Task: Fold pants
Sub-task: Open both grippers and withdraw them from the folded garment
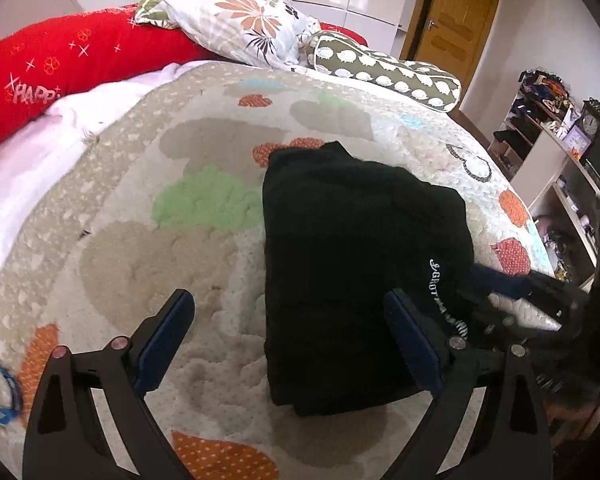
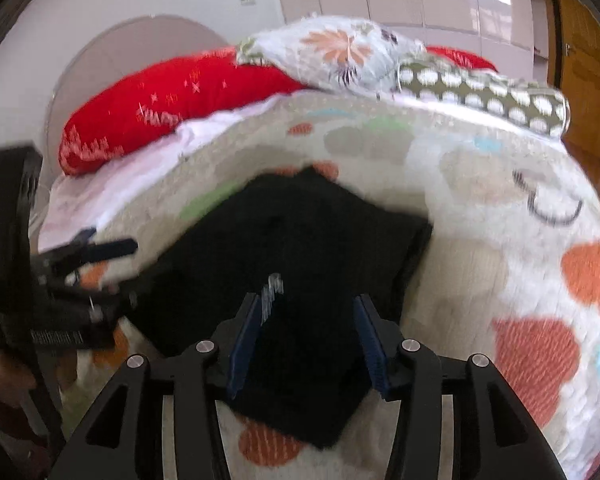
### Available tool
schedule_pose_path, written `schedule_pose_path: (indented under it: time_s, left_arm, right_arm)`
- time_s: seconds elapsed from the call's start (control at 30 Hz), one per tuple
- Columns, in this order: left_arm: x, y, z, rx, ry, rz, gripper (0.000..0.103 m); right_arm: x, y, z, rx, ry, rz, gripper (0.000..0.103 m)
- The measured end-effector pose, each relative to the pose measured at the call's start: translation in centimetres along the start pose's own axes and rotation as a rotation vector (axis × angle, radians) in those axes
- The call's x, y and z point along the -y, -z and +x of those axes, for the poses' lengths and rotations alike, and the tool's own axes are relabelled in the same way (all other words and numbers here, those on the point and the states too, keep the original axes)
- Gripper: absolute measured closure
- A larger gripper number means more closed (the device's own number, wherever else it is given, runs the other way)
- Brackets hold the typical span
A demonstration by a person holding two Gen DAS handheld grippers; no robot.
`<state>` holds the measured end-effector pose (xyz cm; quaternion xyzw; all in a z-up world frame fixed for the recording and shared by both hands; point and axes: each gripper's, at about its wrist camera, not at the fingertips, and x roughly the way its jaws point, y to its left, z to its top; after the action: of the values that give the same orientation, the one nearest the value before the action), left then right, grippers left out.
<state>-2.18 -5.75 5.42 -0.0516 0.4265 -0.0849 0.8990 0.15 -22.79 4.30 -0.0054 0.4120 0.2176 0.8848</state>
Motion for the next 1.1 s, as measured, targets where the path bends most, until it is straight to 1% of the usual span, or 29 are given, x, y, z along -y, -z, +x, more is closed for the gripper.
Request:
schedule_pose_path:
  time_s: [0.07,0.13,0.27,0.3,0.33,0.37,0.4,0.43,0.57,0.67,0.8,1.1]
  left_arm:
    - [0.2,0.2,0.3,-0.002,0.001,-0.001,0.007]
    - [0.5,0.2,-0.1,0.009,-0.008,-0.001,0.007]
    - [0.9,0.1,-1.7,0.051,-0.036,0.017,0.007]
    - [1.1,0.1,-2.2,0.069,-0.048,0.025,0.007]
    - [1.4,0.1,-2.7,0.083,-0.057,0.032,0.007]
    - [1.6,0.0,-3.0,0.089,-0.066,0.036,0.007]
    - [1.8,0.1,-3.3,0.094,-0.075,0.041,0.007]
    - [2.0,0.1,-3.7,0.101,-0.083,0.047,0.007]
    - [2.7,0.4,-5.4,0.148,-0.105,0.054,0.007]
    - [2.8,0.6,-6.3,0.165,-0.119,0.053,0.007]
    - [3.0,0.6,-7.2,0.187,-0.142,0.065,0.007]
    - [3.5,1.3,-8.8,0.218,-0.17,0.086,0.007]
  right_arm:
    - [-0.1,0.9,0.4,0.014,0.023,-0.02,0.054]
    - [-0.2,0.7,0.1,0.014,0.025,-0.014,0.054]
    - [-0.3,0.0,-2.2,0.057,0.022,0.022,0.053]
    - [-0.4,-0.2,-3.0,0.083,0.036,0.031,0.051]
    - [-0.4,-0.2,-3.6,0.106,0.051,0.039,0.041]
    - [-0.6,-0.3,-4.3,0.137,0.077,0.055,0.035]
    - [-0.7,-0.3,-4.8,0.157,0.09,0.07,0.027]
    - [-0.7,-0.3,-5.1,0.166,0.092,0.078,0.025]
    - [-1.4,-0.4,-5.7,0.169,0.122,0.091,0.025]
    - [-1.9,-0.2,-6.4,0.181,0.136,0.089,0.021]
    - [-2.1,0.1,-7.4,0.194,0.14,0.1,0.021]
    - [-2.6,1.0,-8.5,0.18,0.136,0.098,0.02]
